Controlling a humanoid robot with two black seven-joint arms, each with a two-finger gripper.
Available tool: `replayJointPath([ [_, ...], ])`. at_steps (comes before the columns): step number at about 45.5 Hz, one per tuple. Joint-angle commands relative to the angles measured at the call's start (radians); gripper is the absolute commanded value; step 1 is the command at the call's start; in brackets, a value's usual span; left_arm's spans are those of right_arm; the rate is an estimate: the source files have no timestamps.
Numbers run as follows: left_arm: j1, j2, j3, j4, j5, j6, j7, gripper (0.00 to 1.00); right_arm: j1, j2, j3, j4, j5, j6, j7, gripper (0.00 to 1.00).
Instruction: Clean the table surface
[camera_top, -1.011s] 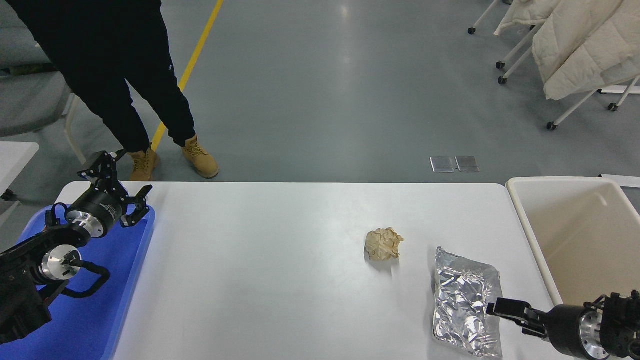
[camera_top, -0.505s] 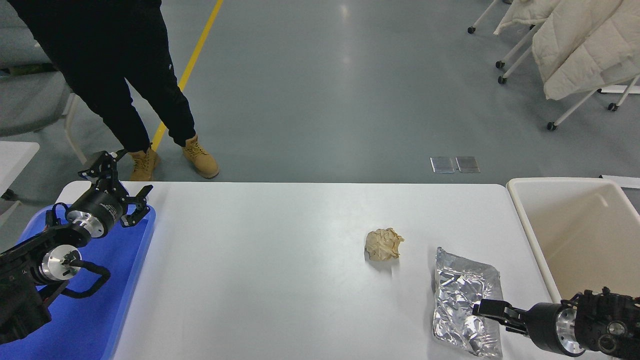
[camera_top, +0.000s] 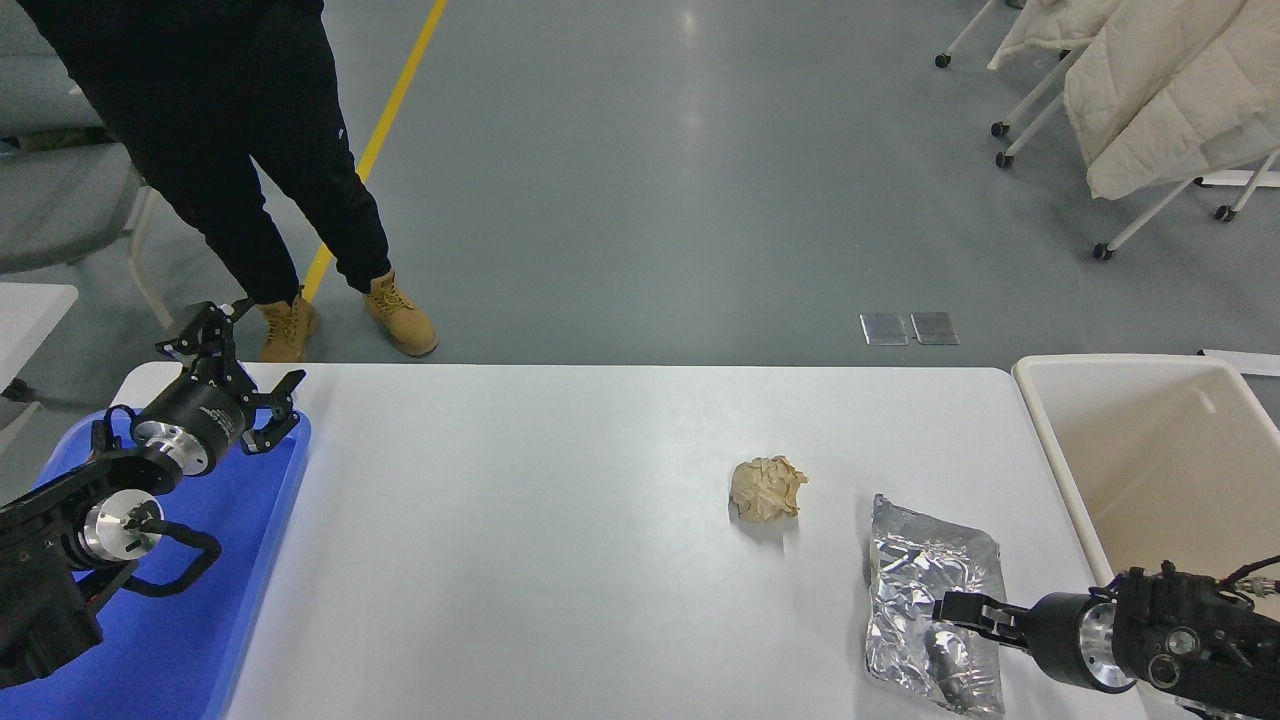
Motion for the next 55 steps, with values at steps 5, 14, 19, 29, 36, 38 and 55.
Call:
replayJointPath([
  [5, 0.000, 0.000, 0.000, 0.000, 0.001, 0.000, 0.000, 1.00, 0.015, -0.044, -0.006, -0.003, -0.013, 0.060, -0.003, 0.00],
  [14, 0.000, 0.000, 0.000, 0.000, 0.000, 0.000, 0.000, 1.00, 0.016, -0.048, 0.005, 0.000, -0.005, 0.059, -0.003, 0.00],
  [19, 0.000, 0.000, 0.000, 0.000, 0.000, 0.000, 0.000, 1.00, 0.021, -0.073, 0.012, 0.017, -0.002, 0.059, -0.003, 0.00],
  [29, 0.000, 0.000, 0.000, 0.000, 0.001, 0.000, 0.000, 1.00, 0.074, -0.192, 0.014, 0.100, -0.002, 0.091, -0.003, 0.00],
  [36, 0.000, 0.000, 0.000, 0.000, 0.000, 0.000, 0.000, 1.00, 0.149, -0.318, 0.029, 0.197, -0.002, 0.158, -0.003, 0.00],
  [38, 0.000, 0.000, 0.000, 0.000, 0.000, 0.000, 0.000, 1.00, 0.183, -0.365, 0.037, 0.230, -0.002, 0.187, -0.003, 0.00],
  [55, 0.000, 0.000, -0.001, 0.000, 0.000, 0.000, 0.000, 1.00, 0.570, -0.780, 0.078, 0.355, -0.001, 0.652, -0.020, 0.00],
])
